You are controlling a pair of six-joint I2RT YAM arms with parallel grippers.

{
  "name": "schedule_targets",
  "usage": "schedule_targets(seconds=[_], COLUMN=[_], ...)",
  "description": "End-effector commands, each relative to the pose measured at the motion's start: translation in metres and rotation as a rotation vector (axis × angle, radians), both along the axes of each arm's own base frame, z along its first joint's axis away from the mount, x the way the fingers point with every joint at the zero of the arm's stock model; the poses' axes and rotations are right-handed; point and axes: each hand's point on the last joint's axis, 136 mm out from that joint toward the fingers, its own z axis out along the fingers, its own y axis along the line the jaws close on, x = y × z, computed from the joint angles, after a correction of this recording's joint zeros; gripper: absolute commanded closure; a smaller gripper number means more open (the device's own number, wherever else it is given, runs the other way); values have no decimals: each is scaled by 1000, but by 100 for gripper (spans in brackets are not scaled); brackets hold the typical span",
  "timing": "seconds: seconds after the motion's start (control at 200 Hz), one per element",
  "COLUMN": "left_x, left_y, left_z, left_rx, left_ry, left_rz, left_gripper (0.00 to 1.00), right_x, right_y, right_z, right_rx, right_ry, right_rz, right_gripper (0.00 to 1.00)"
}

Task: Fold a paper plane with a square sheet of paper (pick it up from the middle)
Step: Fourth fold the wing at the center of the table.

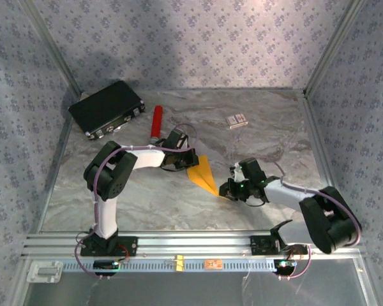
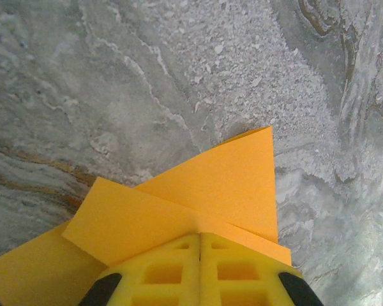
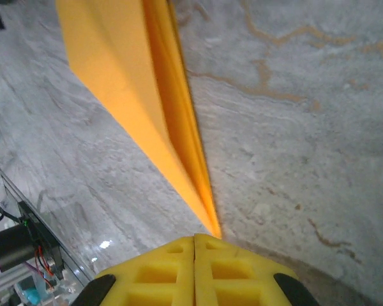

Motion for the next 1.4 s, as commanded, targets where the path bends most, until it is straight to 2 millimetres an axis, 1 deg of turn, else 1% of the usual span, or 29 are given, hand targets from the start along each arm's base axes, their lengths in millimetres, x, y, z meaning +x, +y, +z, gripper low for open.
schedule_targets(seconds=[0.0,0.085,0.2,0.265,0.395,0.475,0.59,0.665,0.72,0.79,0.864,0.989,1.109,1.164,1.214,1.324,1.394], left_x=[-9,-10,-10,-10,-10,-10,-10,-10,-10,-11,-10,-10,-10,-10,-10,-10,-11], left_y=[16,15,16,15,16,15,15,16,16,16,17,17,17,17,17,18,17], left_z=[-16,-18,-18,-18,-19,-18,-18,-19,-18,-19,-20,-20,-20,-20,-20,-21,-20], left_rx=[64,64,67,66,71,69,68,69,69,70,72,74,75,77,77,77,76], left_ry=[46,51,50,48,53,50,51,49,48,50,52,52,52,53,51,53,53], left_rz=[21,18,17,15,15,14,16,16,17,16,18,16,18,16,17,18,18], left_gripper=[95,95,95,95,95,95,95,96,95,95,96,95,95,95,95,95,95], right_x=[13,22,33,40,50,52,47,36,28,19,16,18,20,19,16,4,-3], right_y=[1,8,24,33,45,49,44,39,32,24,20,19,22,21,19,9,6], right_z=[20,31,37,36,24,15,-10,-28,-41,-50,-51,-41,-27,-25,-28,-47,-53], right_rx=[-1,17,28,18,10,0,-45,-57,-90,-118,-124,-122,-70,-61,-63,-93,-83], right_ry=[-44,-67,-72,-76,-45,-26,25,68,93,114,116,89,55,54,62,110,136], right_rz=[-44,-32,10,32,54,63,65,57,49,47,40,49,61,61,64,69,65], right_gripper=[93,95,97,98,98,99,99,99,99,100,100,100,99,99,99,99,99])
